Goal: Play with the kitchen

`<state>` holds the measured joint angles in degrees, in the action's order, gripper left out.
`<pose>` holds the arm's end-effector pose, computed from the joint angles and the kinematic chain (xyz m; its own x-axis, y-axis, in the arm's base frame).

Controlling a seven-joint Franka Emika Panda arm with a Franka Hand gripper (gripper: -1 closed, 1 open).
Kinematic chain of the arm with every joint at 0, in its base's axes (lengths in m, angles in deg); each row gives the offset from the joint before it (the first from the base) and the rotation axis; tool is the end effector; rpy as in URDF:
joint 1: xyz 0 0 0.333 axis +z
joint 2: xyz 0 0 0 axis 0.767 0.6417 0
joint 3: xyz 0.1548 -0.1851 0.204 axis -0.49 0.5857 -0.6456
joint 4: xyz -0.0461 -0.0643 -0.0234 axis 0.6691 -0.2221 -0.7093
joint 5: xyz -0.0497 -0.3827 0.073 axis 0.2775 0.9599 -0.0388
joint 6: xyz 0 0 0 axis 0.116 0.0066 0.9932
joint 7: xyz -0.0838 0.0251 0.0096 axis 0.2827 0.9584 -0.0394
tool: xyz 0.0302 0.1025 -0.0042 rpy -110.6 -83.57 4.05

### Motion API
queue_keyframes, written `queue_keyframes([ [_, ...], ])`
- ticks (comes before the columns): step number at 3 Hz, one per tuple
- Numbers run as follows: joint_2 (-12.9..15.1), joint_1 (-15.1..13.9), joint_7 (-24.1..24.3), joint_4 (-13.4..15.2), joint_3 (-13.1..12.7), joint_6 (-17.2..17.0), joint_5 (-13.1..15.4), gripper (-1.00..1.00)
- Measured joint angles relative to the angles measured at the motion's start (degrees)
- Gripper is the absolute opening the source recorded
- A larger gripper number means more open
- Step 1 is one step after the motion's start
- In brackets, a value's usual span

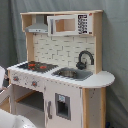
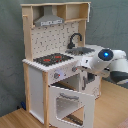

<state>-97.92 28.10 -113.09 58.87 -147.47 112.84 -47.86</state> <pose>0.2108 0.4660 0.4497 0.3265 0.8984 -0.2937 0.7060 -0.0252 0.7078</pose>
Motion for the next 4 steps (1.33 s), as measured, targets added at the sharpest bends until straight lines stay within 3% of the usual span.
queue_keyframes([
  [2, -8.2, 0.4, 0.9, -3.5, -0.9, -3.5, 7.3, 1.0],
  [4, -19.2, 0.4, 0.9, -5.2, -1.9, -3.5, 12.2, 1.0],
])
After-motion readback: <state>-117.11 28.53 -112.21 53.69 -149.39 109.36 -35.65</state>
